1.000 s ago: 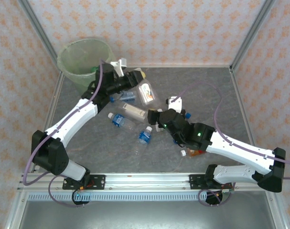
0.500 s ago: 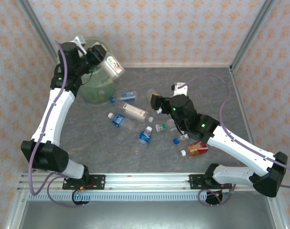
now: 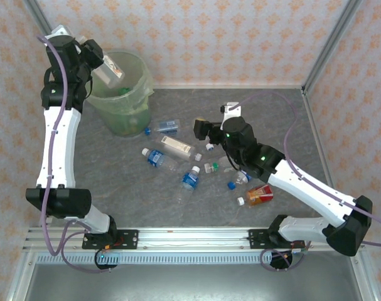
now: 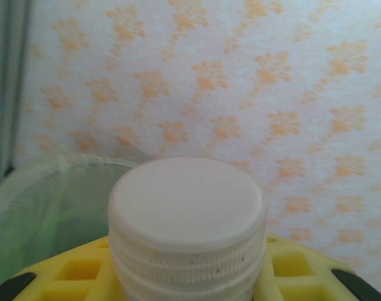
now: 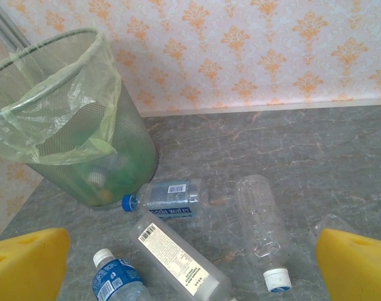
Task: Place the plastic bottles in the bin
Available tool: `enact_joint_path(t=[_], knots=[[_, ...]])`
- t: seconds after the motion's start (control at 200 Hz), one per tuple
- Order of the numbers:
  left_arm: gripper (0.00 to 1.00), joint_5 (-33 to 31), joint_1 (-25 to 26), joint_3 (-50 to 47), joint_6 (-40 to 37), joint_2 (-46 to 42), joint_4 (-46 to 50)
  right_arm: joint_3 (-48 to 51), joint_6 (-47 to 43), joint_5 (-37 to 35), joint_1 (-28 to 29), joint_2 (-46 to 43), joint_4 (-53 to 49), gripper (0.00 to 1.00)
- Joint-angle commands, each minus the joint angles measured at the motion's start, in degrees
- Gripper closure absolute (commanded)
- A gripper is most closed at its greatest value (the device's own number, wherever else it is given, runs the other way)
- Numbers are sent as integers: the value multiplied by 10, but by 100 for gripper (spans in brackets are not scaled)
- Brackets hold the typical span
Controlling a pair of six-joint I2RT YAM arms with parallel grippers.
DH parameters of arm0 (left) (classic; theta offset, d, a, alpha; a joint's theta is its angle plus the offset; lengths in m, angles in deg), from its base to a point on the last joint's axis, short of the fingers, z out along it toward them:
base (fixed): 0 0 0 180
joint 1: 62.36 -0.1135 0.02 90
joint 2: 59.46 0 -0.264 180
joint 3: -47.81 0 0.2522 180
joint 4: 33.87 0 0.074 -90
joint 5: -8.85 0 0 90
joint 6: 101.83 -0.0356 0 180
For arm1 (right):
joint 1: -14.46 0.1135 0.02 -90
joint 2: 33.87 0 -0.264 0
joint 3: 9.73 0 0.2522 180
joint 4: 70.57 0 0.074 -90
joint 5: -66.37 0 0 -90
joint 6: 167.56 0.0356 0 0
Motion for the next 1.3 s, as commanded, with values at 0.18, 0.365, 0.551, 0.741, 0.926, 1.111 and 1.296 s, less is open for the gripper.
enact_joint_path(t=[0.18,0.365,0.551,0.741,0.926,1.111,1.296], knots=[[72,-159,-3,30,-104,68,34,-48,-25,30,-14,43,12,0],[72,-184,-3,56,-122,124,36,-62,-26,30,-20,59,6,0],[72,-213,-3,91,-115,178,50,-68,-21,27,-29,63,-2,0],[61,-244,-4,93,-122,194,61,-67,-16,24,-37,63,-3,0],[21,-224,-3,100,-117,194,70,-68,-10,29,-39,69,-2,0],[7,-181,-3,99,-96,180,73,-69,-2,28,-39,70,-4,0],[1,-117,2,86,-68,156,76,-67,16,16,-39,67,-16,0]])
